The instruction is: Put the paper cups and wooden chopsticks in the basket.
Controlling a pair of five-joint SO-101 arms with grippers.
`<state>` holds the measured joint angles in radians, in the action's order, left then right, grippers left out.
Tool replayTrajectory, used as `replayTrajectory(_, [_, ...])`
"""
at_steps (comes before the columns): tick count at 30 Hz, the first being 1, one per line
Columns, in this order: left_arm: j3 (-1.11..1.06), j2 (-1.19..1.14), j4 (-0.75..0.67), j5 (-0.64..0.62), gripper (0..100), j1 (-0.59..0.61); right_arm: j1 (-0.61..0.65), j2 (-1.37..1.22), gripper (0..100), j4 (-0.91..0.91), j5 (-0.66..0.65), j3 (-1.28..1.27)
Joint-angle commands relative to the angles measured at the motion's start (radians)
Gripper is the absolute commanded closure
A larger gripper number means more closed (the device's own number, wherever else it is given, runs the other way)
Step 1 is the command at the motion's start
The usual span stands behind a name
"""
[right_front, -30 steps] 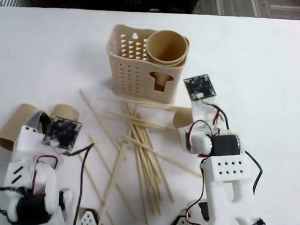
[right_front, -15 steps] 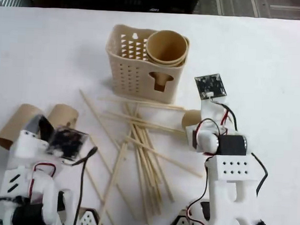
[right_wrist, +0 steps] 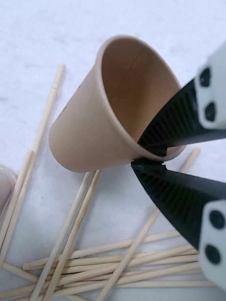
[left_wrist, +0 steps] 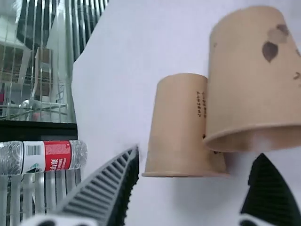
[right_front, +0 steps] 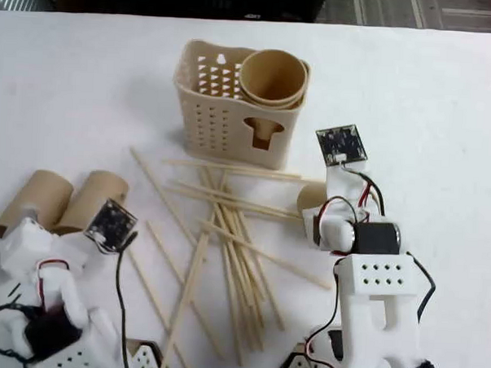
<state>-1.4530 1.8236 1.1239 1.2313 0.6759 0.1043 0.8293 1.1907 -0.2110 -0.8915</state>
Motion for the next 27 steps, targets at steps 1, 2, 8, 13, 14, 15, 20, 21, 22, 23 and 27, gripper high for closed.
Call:
replayTrajectory(1, [-0.101,-0.002,-0.12,0.06,63,-0.018,-0.007,0.022,97.8,-0.013,-0.009,0.005])
replayTrajectory(2, [-0.12,-0.002,-0.137,0.06,63,-0.027,-0.007,0.022,97.8,-0.013,-0.009,0.005])
replayTrajectory(8, [-0.204,-0.005,-0.184,0.015,63,-0.139,-0.008,0.022,97.8,-0.015,-0.009,0.003])
replayTrajectory(13, [-0.239,-0.007,-0.222,-0.014,63,-0.2,-0.01,0.022,97.8,-0.015,-0.009,0.002])
replayTrajectory(14, [-0.239,-0.007,-0.226,-0.014,63,-0.205,-0.01,0.022,97.8,-0.015,-0.009,0.0])
replayTrajectory(15, [-0.239,-0.007,-0.23,-0.014,63,-0.208,-0.01,0.022,97.8,-0.015,-0.009,0.0])
replayTrajectory(20, [-0.233,-0.007,-0.249,-0.012,64,-0.22,-0.01,0.018,97.8,-0.015,-0.009,0.0])
replayTrajectory(21, [-0.227,-0.007,-0.241,-0.009,64,-0.22,-0.01,0.016,97.8,-0.015,-0.009,0.0])
replayTrajectory(22, [-0.218,-0.007,-0.227,-0.008,64,-0.22,-0.01,0.015,97.8,-0.015,-0.009,0.0])
replayTrajectory(23, [-0.204,-0.007,-0.206,-0.005,64,-0.22,-0.01,0.015,97.8,-0.015,-0.009,-0.003])
replayTrajectory(27, [-0.13,-0.007,-0.089,0.028,64,-0.22,-0.005,0.022,97.8,-0.039,-0.009,-0.032])
